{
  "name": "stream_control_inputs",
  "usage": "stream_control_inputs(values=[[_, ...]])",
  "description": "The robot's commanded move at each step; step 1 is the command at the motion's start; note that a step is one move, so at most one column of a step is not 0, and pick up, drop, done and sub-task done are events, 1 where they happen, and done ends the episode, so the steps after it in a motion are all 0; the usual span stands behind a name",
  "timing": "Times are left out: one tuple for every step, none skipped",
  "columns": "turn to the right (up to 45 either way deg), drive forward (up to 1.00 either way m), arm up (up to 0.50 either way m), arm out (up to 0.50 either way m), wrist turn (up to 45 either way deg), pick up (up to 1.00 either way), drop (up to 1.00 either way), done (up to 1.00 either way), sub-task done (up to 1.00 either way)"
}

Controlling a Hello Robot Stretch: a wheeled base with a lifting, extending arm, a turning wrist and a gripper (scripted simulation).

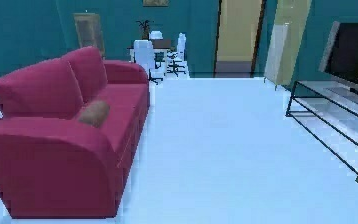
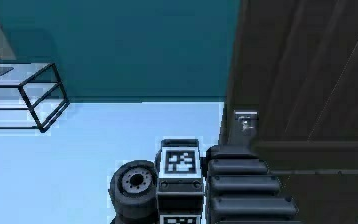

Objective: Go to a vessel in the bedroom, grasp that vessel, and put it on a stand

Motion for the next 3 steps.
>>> stream_control_inputs(values=[[27.0, 0.0, 0.0, 0.0, 0.0, 0.0, 0.0, 0.0, 0.0], [0.0, 1.0, 0.0, 0.0, 0.0, 0.0, 0.0, 0.0, 0.0], [0.0, 1.0, 0.0, 0.0, 0.0, 0.0, 0.0, 0.0, 0.0]])
